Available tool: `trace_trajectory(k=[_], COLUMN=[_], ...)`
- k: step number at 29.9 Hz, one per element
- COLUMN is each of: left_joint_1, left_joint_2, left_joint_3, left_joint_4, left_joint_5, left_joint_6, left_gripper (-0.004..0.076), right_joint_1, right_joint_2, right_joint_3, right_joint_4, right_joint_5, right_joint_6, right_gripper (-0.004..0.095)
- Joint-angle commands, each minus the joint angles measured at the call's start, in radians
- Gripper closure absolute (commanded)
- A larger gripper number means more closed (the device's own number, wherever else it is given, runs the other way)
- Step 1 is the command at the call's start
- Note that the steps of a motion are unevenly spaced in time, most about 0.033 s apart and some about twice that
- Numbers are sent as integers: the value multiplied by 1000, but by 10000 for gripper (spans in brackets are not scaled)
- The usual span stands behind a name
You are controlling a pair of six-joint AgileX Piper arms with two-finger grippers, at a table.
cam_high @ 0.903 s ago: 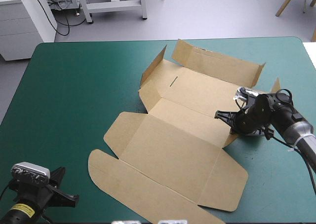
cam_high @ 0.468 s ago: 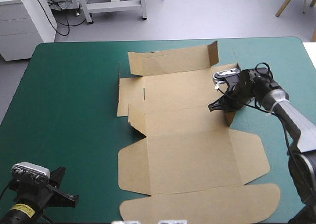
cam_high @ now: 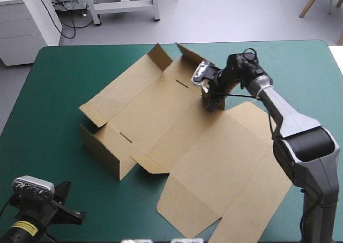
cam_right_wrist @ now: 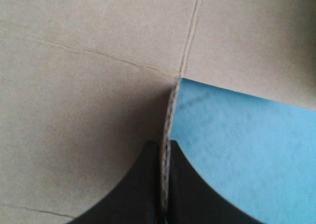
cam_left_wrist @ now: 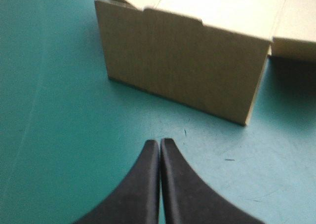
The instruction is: Fold the box
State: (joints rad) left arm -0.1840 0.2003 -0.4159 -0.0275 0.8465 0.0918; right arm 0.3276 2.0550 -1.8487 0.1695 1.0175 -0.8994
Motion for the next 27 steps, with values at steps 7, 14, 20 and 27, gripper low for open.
trace_trajectory(k=[7,14,20,27], left_joint_1=[0,0,0,0], left_joint_2=[14,14,14,14], left_joint_3=[-34,-34,-34,-34], left_joint_4=[-5,-5,-5,-5], left_joint_5=[-64,-64,-64,-64], left_joint_6=[-9,1,-2,0], left_gripper=[734,734,734,734], right_joint_1=[226,305,325,326], right_joint_2=[13,13,13,13], right_joint_3=[-169,-171,-171,-171], right_joint_4=[-89,-137,-121,-99], right_joint_5=[-51,-15,43,125], right_joint_6=[-268,-352,-332,-258], right_gripper=[927,927,927,927])
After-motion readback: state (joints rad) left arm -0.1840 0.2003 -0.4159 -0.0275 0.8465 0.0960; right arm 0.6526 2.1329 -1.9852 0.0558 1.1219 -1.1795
